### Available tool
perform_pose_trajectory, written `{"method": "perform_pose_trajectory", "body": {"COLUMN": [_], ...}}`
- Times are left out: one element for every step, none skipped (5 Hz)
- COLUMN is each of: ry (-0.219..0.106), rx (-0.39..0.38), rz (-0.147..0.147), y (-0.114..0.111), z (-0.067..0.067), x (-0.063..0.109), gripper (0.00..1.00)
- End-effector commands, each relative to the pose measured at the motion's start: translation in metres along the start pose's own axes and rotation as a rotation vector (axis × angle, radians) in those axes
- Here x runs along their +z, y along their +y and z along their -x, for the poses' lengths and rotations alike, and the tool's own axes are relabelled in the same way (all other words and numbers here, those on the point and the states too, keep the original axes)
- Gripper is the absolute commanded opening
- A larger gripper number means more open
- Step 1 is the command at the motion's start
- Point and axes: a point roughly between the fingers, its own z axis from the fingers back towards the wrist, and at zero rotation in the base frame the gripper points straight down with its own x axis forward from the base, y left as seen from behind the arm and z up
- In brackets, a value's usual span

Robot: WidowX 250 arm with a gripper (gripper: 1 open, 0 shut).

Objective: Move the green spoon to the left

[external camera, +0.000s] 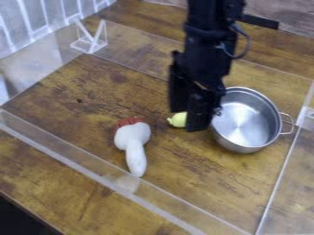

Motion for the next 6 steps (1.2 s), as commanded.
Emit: {"method": "perform_pose_trajectory", "body": {"ry": [-0.081,-0.107,-0.127,-0.140,-0.151,-0.172], "rx": [-0.178,-0.137,-0.099,-0.068,-0.121,-0.199], "rz": [-0.077,-0.085,-0.079,-0.091,-0.101,-0.101], "y": [0.010,0.015,0.020,0.030,0.045,0.053], "z": [-0.010,-0.002,0.008,0.015,0.017,0.017], "x": [0.023,0.030,0.032,0.036,0.033,0.025], "gripper": [1.00,1.00,1.00,1.00,1.00,1.00]}}
